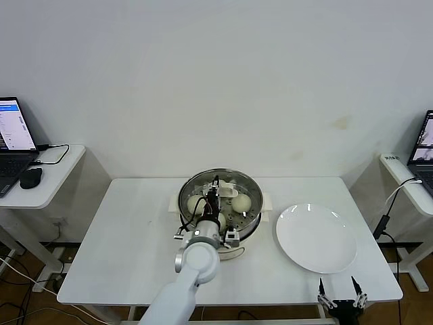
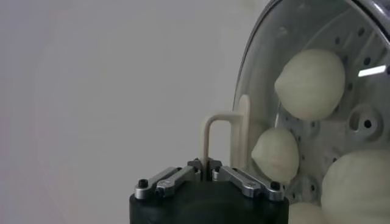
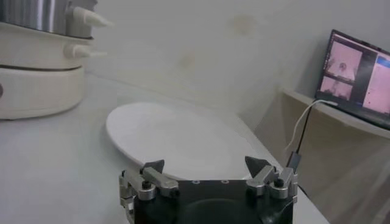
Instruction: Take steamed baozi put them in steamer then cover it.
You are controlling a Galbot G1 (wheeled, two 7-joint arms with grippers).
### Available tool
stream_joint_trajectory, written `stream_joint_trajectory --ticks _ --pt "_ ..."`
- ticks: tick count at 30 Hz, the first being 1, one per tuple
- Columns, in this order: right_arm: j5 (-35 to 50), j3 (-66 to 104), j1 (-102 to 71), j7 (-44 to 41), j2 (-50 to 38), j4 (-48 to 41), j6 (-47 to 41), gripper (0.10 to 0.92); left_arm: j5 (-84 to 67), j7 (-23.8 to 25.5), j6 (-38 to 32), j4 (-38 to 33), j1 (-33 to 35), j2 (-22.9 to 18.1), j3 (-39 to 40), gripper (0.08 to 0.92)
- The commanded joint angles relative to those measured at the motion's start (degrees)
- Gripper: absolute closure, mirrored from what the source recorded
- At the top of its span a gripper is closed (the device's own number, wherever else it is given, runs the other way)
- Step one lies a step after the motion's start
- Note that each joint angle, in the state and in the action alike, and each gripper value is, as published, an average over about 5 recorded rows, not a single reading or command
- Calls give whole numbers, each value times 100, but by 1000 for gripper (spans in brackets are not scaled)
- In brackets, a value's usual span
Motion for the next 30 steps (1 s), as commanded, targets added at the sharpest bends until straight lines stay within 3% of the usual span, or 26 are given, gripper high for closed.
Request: stream_joint_trajectory --ticks 1,7,12,15,17,21,24,30 --pt "-14 -46 -22 2 -1 4 11 202 -97 -72 -41 -633 307 98 3 655" --pt "-8 -34 -81 -1 -6 47 11 203 -779 -334 -158 -1457 848 482 -17 482" --pt "7 -31 -124 -10 -7 77 13 202 -2685 -733 -353 -2369 1605 1180 -411 344" --pt "54 -59 -164 -31 -8 100 23 202 -4379 -1340 -830 -2784 2222 1676 -879 258" --pt "93 -93 -212 -56 -11 135 56 203 -5906 -1825 -1677 -2782 2747 1877 -1335 211" --pt "167 -202 -350 -129 -21 262 175 203 -8131 -2285 -3433 -2382 3700 1818 -2474 180" --pt "300 -336 -476 -208 -62 403 317 203 -9179 -2431 -3602 -2256 4150 1796 -2905 177" --pt "839 -754 -768 -350 -371 684 542 202 -10430 -2476 -3717 -2056 4679 1972 -2983 177"
